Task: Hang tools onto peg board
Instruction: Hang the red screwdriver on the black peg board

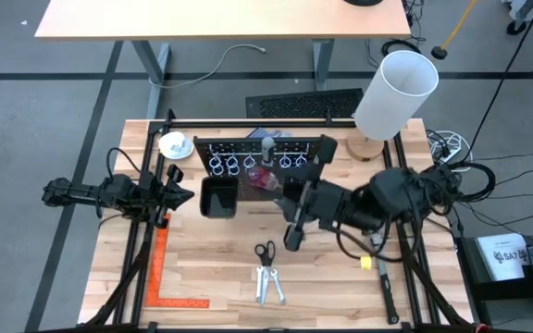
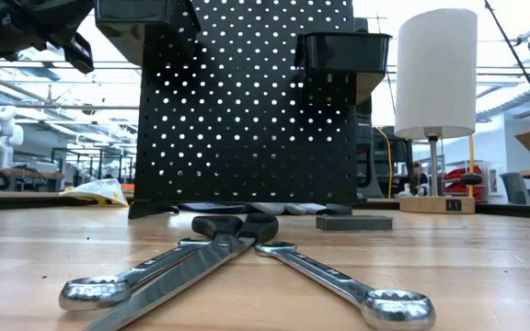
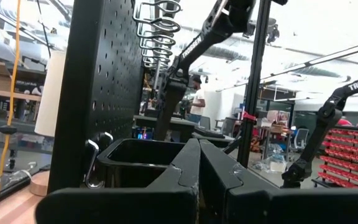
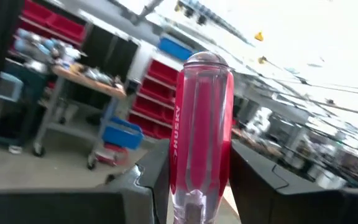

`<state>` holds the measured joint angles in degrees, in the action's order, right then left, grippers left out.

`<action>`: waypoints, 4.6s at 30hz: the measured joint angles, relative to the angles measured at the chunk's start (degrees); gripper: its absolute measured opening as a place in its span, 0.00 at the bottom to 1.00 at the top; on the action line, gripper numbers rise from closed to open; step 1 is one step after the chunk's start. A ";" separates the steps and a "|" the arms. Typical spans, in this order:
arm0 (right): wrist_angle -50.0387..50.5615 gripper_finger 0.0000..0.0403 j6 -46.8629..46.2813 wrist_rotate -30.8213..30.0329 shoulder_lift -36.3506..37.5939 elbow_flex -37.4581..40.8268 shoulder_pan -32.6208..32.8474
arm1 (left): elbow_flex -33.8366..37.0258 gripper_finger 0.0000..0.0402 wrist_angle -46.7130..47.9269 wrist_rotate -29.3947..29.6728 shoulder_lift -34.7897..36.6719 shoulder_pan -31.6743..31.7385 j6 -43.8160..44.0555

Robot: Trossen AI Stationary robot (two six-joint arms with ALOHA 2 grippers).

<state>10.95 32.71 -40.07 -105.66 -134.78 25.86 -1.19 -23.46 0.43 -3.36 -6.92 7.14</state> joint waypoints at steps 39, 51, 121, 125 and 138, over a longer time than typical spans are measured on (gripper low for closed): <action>11.78 0.31 -6.99 23.49 8.14 0.07 -8.93 | 0.00 0.02 0.22 -0.38 0.00 0.00 1.52; 19.47 0.31 -7.88 22.12 17.50 0.29 -10.01 | 0.00 0.02 0.17 -0.38 0.00 0.00 1.50; -33.79 0.31 -26.54 29.43 29.24 56.52 -22.16 | 0.00 0.02 0.22 0.28 0.00 -0.02 1.42; -32.91 0.31 -26.51 28.01 29.20 56.52 -22.14 | 0.00 0.02 0.23 0.28 0.00 -0.01 1.44; -30.24 0.31 -26.47 27.97 29.20 56.52 -22.14 | 0.00 0.02 0.44 0.28 0.00 0.00 1.44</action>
<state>-19.29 6.24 -12.10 -76.47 -78.26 3.73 -1.19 -23.03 0.71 -3.36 -6.92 8.58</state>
